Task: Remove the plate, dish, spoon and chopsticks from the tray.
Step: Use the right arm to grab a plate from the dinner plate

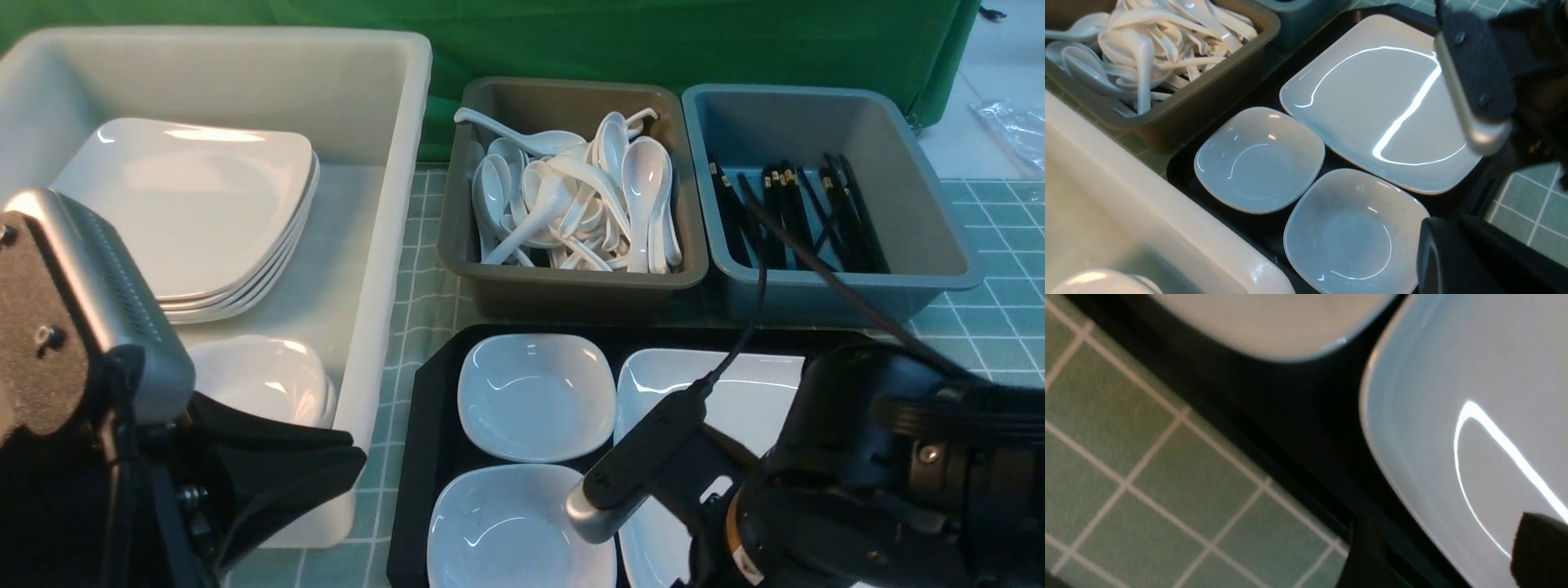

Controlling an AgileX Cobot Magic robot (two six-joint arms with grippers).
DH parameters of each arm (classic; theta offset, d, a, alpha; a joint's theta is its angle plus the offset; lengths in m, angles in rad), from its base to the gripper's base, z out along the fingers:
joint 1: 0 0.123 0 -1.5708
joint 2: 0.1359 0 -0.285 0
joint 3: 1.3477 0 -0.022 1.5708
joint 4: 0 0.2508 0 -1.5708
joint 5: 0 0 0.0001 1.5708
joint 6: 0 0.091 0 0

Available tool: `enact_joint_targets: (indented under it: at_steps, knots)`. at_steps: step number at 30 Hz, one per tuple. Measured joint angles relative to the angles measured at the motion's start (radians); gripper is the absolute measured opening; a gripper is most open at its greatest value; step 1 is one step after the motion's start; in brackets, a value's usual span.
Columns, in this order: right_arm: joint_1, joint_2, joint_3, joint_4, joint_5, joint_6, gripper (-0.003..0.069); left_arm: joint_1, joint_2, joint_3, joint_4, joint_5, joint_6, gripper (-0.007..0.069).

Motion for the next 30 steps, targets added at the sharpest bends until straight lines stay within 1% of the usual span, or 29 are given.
enact_joint_targets:
  at_steps: [3, 9, 14, 20, 22, 23, 25, 27, 30]
  knots:
    - [-0.003, 0.053, 0.004, -0.015, -0.112, 0.025, 0.0501, 0.0, 0.0, 0.0, -0.034, -0.002, 0.023, 0.0031]
    - [-0.003, 0.12, 0.004, -0.028, -0.191, 0.034, 0.0503, 0.0, 0.0, 0.0, -0.047, -0.002, 0.033, 0.0031]
    - [-0.008, 0.172, 0.004, -0.077, -0.204, 0.034, 0.0503, 0.0, 0.0, 0.0, -0.047, -0.002, 0.036, 0.0032]
    - [-0.012, 0.214, -0.003, -0.1, -0.21, 0.034, 0.0503, 0.0, 0.0, 0.0, -0.047, -0.002, 0.037, 0.0032]
    - [-0.012, 0.222, -0.008, -0.101, -0.207, 0.033, 0.0487, 0.0, 0.0, 0.0, -0.047, -0.002, 0.037, 0.0032]
    - [-0.012, 0.225, -0.008, -0.101, -0.207, 0.033, 0.0463, 0.0, 0.0, 0.0, -0.047, -0.002, 0.037, 0.0032]
    - [-0.012, 0.228, -0.008, -0.119, -0.217, 0.033, 0.0377, 0.0, 0.0, 0.0, -0.047, -0.002, 0.039, 0.0032]
    - [-0.008, 0.228, -0.01, -0.141, -0.221, 0.032, 0.0331, 0.0, 0.0, 0.0, -0.047, -0.002, 0.039, 0.0032]
    - [-0.001, 0.225, -0.01, -0.155, -0.217, 0.031, 0.0328, 0.0, -0.001, 0.0, -0.047, -0.002, 0.039, 0.0032]
